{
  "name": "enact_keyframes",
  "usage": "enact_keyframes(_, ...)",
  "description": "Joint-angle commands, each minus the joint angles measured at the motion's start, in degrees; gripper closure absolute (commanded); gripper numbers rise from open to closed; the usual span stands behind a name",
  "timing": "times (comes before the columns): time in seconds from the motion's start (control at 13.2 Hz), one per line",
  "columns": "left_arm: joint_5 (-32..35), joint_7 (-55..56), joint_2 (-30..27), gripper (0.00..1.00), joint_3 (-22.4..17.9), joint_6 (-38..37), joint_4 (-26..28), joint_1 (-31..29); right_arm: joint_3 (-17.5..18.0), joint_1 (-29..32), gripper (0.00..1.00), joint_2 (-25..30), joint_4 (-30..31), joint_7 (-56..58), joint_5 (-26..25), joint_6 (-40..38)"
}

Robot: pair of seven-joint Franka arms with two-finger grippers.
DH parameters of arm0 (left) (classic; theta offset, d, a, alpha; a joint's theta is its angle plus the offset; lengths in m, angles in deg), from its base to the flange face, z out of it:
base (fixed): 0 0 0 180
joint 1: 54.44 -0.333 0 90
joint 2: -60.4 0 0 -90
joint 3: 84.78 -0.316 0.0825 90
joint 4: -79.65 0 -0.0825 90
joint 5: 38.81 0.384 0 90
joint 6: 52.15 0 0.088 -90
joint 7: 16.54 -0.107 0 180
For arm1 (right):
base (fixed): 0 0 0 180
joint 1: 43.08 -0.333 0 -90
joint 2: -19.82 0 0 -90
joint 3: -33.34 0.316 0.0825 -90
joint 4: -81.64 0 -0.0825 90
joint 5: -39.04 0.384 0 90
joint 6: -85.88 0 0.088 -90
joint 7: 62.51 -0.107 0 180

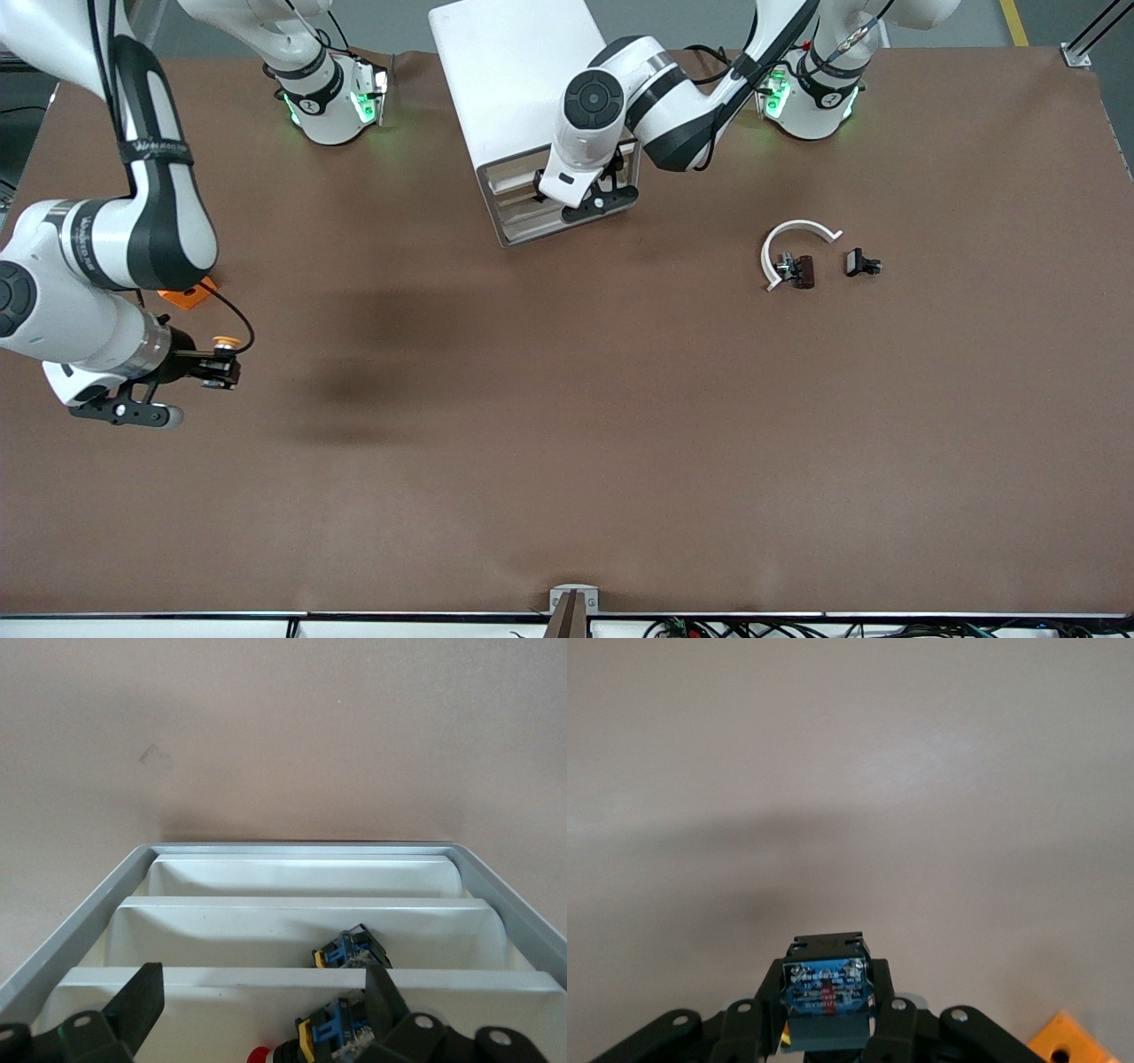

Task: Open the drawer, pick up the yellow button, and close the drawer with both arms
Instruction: 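Push the drawer shut with the left gripper while the right gripper carries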

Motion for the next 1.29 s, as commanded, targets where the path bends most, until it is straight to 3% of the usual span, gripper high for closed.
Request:
enact_keyframes(0.0, -1.6, 0.7, 1.3, 0.0, 1.1, 0.6, 0.1, 0.4, 1.4, 3.5, 1.0, 1.6, 9.0, 5.6, -0.2, 9.6)
enact_keyframes(0.15, -4.5, 0.8, 1.2, 0.0, 1.4, 0.5, 0.0, 0.4, 1.4, 5.4, 1.0, 1.0, 12.7, 8.1, 0.1, 15.9)
enact_keyframes(0.53, -3.3, 1.0, 1.4, 0.0, 0.7, -0.1, -3.0, -2.6, 1.7, 6.8, 1.0, -2.2, 14.6, 11.9, 4.4, 21.1)
enact_keyframes(0.68, 0.4, 0.6, 1.3, 0.0, 0.8, -0.2, -4.7, -7.3, 1.7, 6.7, 1.0, -2.9, 14.7, 15.6, 7.8, 21.4)
enact_keyframes(0.91, 7.7, 0.5, 0.8, 0.0, 0.8, -0.2, -7.3, -13.3, 1.7, 6.4, 1.0, -3.8, 15.0, 15.7, 7.9, 22.3)
enact_keyframes(1.22, 14.3, -8.9, 0.1, 0.0, 0.8, -0.2, -9.7, -22.2, 1.6, 6.8, 1.0, -6.3, 15.1, 14.1, 9.8, 23.8)
